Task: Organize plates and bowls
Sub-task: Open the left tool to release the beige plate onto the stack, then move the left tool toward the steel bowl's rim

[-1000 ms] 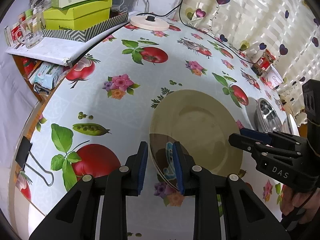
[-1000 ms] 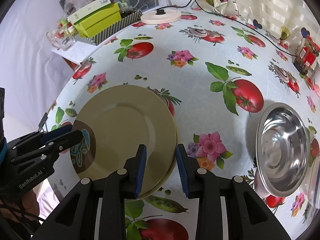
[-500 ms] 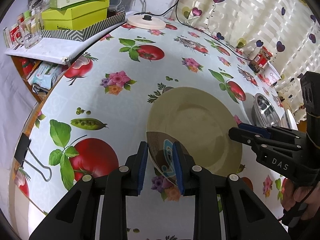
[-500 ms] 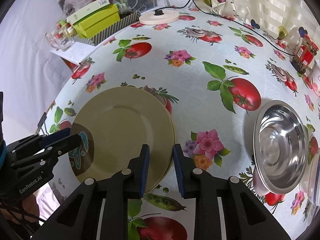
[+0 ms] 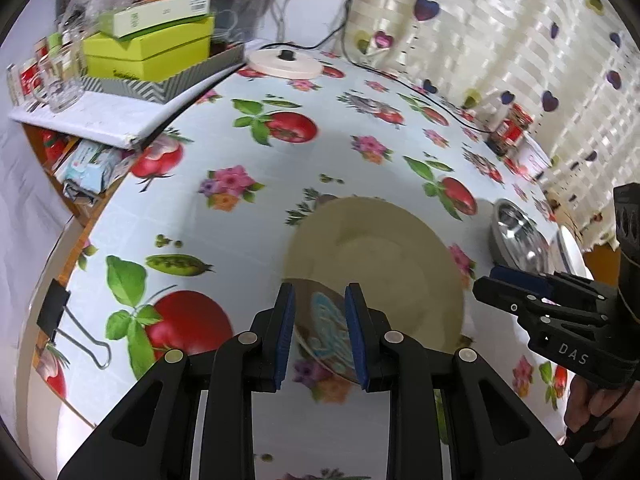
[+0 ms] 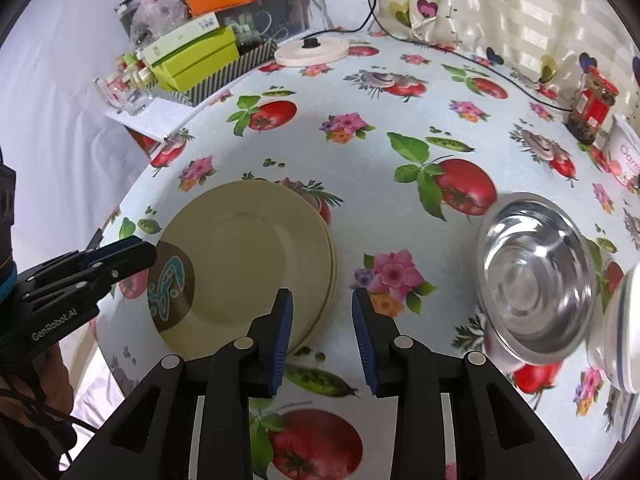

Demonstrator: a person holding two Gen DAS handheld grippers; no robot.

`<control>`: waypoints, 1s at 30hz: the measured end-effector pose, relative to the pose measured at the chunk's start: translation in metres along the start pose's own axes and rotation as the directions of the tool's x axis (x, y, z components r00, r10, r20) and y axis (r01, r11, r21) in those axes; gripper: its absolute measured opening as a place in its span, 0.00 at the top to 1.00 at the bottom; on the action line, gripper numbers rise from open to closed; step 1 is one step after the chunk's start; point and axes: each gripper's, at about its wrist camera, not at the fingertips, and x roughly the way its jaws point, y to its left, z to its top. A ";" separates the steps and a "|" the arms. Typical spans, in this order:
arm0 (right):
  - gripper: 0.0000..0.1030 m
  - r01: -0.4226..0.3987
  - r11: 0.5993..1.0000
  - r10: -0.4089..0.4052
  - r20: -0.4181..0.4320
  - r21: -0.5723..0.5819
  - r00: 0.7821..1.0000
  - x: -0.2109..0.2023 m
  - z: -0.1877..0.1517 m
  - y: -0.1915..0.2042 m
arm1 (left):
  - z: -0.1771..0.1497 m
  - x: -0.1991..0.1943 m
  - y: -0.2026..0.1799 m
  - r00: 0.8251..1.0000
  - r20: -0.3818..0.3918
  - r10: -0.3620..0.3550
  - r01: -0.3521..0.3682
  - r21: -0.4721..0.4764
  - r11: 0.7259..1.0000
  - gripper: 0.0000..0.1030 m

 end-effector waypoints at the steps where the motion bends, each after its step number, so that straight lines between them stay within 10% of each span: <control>1: 0.69 -0.002 1.000 0.002 0.006 0.001 1.000 -0.003 -0.001 -0.001 | 0.000 -0.002 -0.004 1.000 0.004 -0.004 0.004 0.009 1.000 0.75; 30: 0.63 0.053 0.982 -0.085 0.174 0.182 0.981 -0.111 -0.062 -0.059 | 0.006 -0.039 -0.080 0.986 0.053 -0.158 0.151 0.117 0.982 0.75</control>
